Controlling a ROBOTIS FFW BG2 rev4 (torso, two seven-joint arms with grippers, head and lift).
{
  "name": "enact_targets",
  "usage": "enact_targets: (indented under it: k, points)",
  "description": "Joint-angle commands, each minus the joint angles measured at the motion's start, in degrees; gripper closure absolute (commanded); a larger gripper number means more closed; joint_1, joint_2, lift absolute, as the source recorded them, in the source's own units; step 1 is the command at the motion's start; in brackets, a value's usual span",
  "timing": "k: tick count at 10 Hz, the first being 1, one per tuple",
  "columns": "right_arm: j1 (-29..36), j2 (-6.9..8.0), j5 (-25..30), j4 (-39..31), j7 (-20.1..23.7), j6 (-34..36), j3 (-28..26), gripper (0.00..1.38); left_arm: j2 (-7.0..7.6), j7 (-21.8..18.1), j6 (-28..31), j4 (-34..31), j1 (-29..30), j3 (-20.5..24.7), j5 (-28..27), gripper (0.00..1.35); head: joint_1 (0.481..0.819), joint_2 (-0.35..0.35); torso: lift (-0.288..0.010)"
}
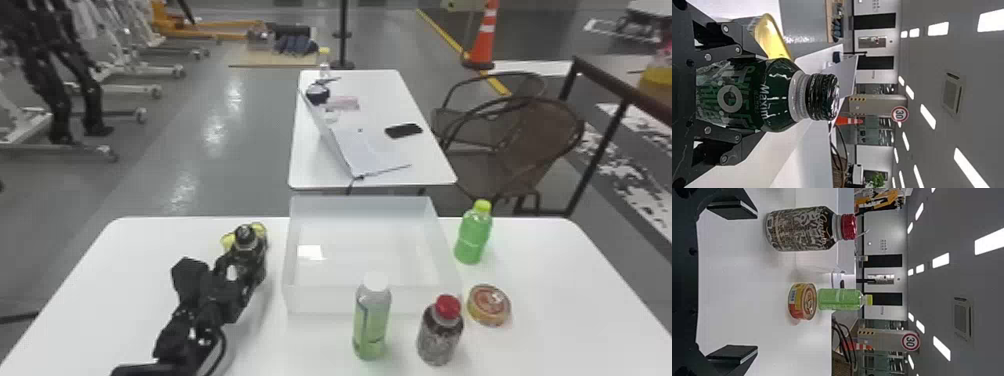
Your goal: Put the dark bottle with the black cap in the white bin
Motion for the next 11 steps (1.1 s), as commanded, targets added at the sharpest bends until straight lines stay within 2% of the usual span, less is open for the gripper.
enact_targets:
  k: [1, 2, 3, 4, 5, 8, 10, 11]
  points:
    - [0.0, -0.02, 0.0, -0.1, 0.0, 0.0, 0.0, 0.09, -0.85, 2.1, 4.9, -14.5, 5.1, 0.1, -1.2, 0.72, 0.549, 0.000, -0.100]
    - [0.2, -0.02, 0.0, -0.1, 0.0, 0.0, 0.0, 0.09, -0.91, 3.0, 7.6, -21.8, 7.4, 0.7, -0.8, 0.72, 0.549, 0.000, -0.100]
    - [0.2, -0.02, 0.0, -0.2, 0.0, 0.0, 0.0, 0.09, -0.91, 3.0, 9.2, -27.1, 8.7, 0.1, 1.9, 0.72, 0.549, 0.000, -0.100]
    - [0.2, -0.02, 0.0, -0.2, 0.0, 0.0, 0.0, 0.10, -0.91, 3.1, 10.1, -31.0, 9.4, -1.5, 4.0, 0.72, 0.549, 0.000, -0.100]
    - [0.2, -0.02, 0.0, -0.1, 0.0, 0.0, 0.0, 0.10, -0.91, 3.1, 11.3, -31.8, 9.3, -5.2, 9.5, 0.72, 0.549, 0.000, -0.100]
    - [0.0, -0.11, 0.0, 0.0, 0.0, 0.0, 0.0, 0.10, -0.85, 0.5, 15.7, -30.3, 6.8, -14.2, 18.5, 0.72, 0.549, 0.000, -0.100]
    - [0.0, -0.02, -0.1, 0.2, 0.0, 0.0, 0.0, 0.10, -0.91, -3.0, 15.9, -24.8, 3.7, -18.6, 23.8, 0.71, 0.549, 0.000, -0.100]
    - [-0.2, -0.02, -0.1, 0.2, 0.0, 0.0, 0.0, 0.10, -0.91, -3.8, 15.7, -22.1, 2.7, -19.7, 25.1, 0.58, 0.549, 0.000, -0.100]
